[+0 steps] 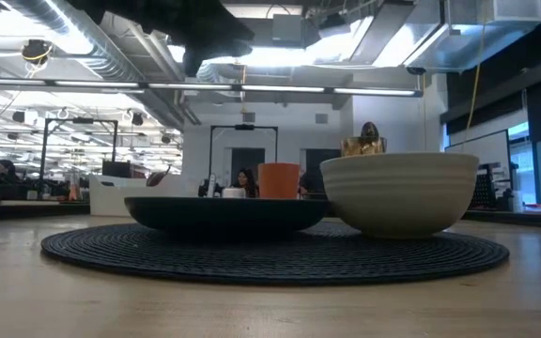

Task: Arrange a breakfast setting
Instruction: Pour the cereal into the white bowl

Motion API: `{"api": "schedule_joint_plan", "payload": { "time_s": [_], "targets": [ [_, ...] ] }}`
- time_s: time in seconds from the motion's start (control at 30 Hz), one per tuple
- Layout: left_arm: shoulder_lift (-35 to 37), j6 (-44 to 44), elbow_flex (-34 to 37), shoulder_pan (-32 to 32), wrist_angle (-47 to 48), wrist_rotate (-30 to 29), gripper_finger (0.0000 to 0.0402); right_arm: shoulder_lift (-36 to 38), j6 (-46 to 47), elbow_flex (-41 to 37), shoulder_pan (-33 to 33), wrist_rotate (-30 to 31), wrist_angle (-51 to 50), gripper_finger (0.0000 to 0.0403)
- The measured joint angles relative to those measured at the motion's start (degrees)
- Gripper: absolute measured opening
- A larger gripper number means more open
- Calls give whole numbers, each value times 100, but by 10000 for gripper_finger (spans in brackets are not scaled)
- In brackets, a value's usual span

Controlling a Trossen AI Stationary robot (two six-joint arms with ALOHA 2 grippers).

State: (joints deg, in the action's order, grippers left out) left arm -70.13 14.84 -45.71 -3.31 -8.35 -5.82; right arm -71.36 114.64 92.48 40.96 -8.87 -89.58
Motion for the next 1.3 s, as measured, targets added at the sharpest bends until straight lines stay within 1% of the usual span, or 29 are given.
{"api": "schedule_joint_plan", "payload": {
  "time_s": [0.13, 0.23, 0.4, 0.5, 0.63, 0.83, 0.97, 1.1, 1.23, 1.3],
  "targets": [
    [-4, -36, 0, -6, -25, -513, 124, 26, 265, -37, 153, -20, -56, 157],
    [-4, -38, 0, -88, -52, -671, 124, 43, 381, -36, 333, 76, -49, 157],
    [-4, -38, 0, -168, -162, -678, 124, -2, 773, -309, 484, 62, -22, 157],
    [-4, -40, 0, -168, -171, -678, 124, -2, 896, -511, 518, 143, 218, 157],
    [-5, -40, 0, -168, -169, -676, 124, -5, 912, -559, 517, 320, 530, 156],
    [-6, -40, 0, -166, -167, -422, 124, -20, 952, -559, 517, 81, 579, 156],
    [-4, -38, 0, -147, -167, -352, 124, -17, 852, -533, 517, 86, 805, 156],
    [-5, -40, 0, -96, -167, -344, 124, 72, 886, -216, 522, 276, 839, 156],
    [-4, -40, 0, -100, -162, -347, 124, 109, 1140, 16, 520, 913, 515, 156],
    [-4, -41, 0, -102, -161, -346, 124, 100, 1160, 16, 515, 848, 462, 156]
  ]
}}
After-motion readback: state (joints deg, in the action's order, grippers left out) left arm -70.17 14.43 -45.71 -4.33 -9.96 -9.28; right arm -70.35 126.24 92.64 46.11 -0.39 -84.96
